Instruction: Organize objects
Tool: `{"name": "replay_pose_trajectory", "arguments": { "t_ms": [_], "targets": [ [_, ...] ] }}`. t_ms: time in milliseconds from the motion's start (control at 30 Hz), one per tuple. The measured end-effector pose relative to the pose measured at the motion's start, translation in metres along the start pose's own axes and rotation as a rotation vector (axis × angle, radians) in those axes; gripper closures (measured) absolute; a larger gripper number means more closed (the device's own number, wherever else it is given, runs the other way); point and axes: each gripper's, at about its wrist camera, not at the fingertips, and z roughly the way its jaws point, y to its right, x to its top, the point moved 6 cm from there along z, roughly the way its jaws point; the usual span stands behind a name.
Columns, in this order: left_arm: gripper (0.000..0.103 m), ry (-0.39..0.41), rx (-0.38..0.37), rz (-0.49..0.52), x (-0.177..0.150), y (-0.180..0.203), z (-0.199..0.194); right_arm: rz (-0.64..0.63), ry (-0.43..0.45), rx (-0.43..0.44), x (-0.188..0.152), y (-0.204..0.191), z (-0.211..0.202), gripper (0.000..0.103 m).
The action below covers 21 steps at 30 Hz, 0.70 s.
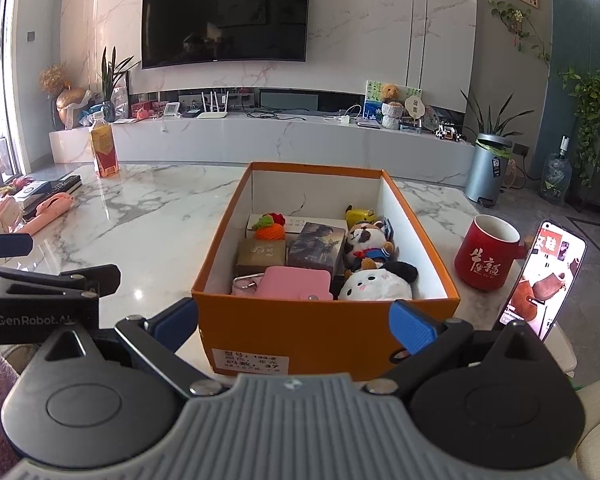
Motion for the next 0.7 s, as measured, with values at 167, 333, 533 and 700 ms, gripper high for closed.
{"name": "replay_pose_trajectory", "arguments": {
  "t_ms": [167, 333, 533, 700],
  "targets": [
    [0.0, 0.001, 0.002, -0.001, 0.0001, 0.0006, -0.0011, -0.006, 0.001, -0.004, 0.0005, 0.0001, -0.0013, 0.001],
    [0.0, 0.001, 0.003, 0.001, 0.0, 0.0003, -0.0019, -0.013, 0.003, -0.006, 0.001, -0.0005, -0.002, 0.001],
    [0.0, 0.001, 0.003, 0.002, 0.0001, 0.0, -0.002, -0.013, 0.003, -0.005, 0.001, -0.0004, -0.0021, 0.001],
    [0.0, 0.002, 0.003, -0.003, -0.0011, -0.0011, -0.0037, -0.014, 0.003, -0.005, 0.001, -0.0001, -0.0021, 0.001]
  ]
}}
